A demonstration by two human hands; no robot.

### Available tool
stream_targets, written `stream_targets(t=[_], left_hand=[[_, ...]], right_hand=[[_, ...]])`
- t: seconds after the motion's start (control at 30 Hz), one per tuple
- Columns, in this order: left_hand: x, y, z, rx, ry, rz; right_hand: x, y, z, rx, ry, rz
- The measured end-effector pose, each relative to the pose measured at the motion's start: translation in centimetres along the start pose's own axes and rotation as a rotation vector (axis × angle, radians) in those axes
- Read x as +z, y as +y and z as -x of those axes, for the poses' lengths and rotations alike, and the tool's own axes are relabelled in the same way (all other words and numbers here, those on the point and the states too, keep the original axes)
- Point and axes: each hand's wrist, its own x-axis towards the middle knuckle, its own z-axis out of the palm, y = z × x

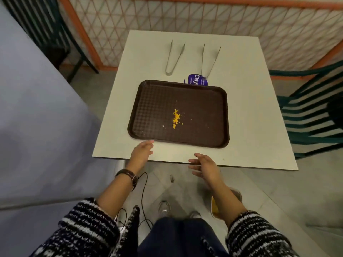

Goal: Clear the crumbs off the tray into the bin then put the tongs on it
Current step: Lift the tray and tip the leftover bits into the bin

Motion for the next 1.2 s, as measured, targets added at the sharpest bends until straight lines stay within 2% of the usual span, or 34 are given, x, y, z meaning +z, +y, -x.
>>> stream_targets(t=[0.1,0.23,0.4,0.5,0.6,0.67,0.77,0.83,0.9,0.93,1.03,1.1,1.2], left_hand=[[-2.1,0.2,-4.0,0.050,0.169,-0.084],[-4.3,0.0,-8.5,-0.037,0.404,-0.105],[-5.8,-1.4,-12.4,-0.042,0.347,-0.169],[-5.7,-1.9,-12.2,-0.062,0.341,-0.082],[-4.9,-2.8,-10.1,-0.115,0.251,-0.013],[-4.2,-4.1,-8.0,-0.163,0.156,-0.066],[-2.5,-6.4,-3.7,-0.253,-0.072,-0.149],[-1.6,-7.7,-1.2,-0.302,-0.301,-0.294],[-1.7,-8.5,0.0,-0.302,-0.386,-0.380],[-2.1,-8.6,0.0,-0.279,-0.335,-0.346],[-3.8,-8.4,-1.4,-0.154,-0.047,-0.165],[-4.4,-7.9,-2.8,-0.084,0.050,-0.105],[-3.9,-7.1,-4.4,-0.040,0.083,-0.047]], right_hand=[[1.7,-0.7,-2.3,0.057,0.018,-0.028],[2.0,-2.0,-4.6,0.147,0.087,-0.117],[1.2,-2.8,-6.2,0.196,0.104,-0.084],[1.5,-2.3,-5.8,0.251,0.066,-0.029],[1.8,0.0,-4.7,0.276,0.045,0.018],[2.1,1.7,-3.7,0.299,0.033,0.007],[2.7,4.0,-2.3,0.379,0.043,-0.032],[2.9,5.6,-1.5,0.387,0.110,-0.059],[2.9,7.2,-0.9,0.351,0.240,-0.064],[2.7,7.9,-0.6,0.335,0.306,-0.098],[2.1,9.1,0.7,0.278,0.429,-0.187],[1.4,10.0,1.8,0.219,0.420,-0.202],[0.4,10.8,2.8,0.137,0.326,-0.219]])
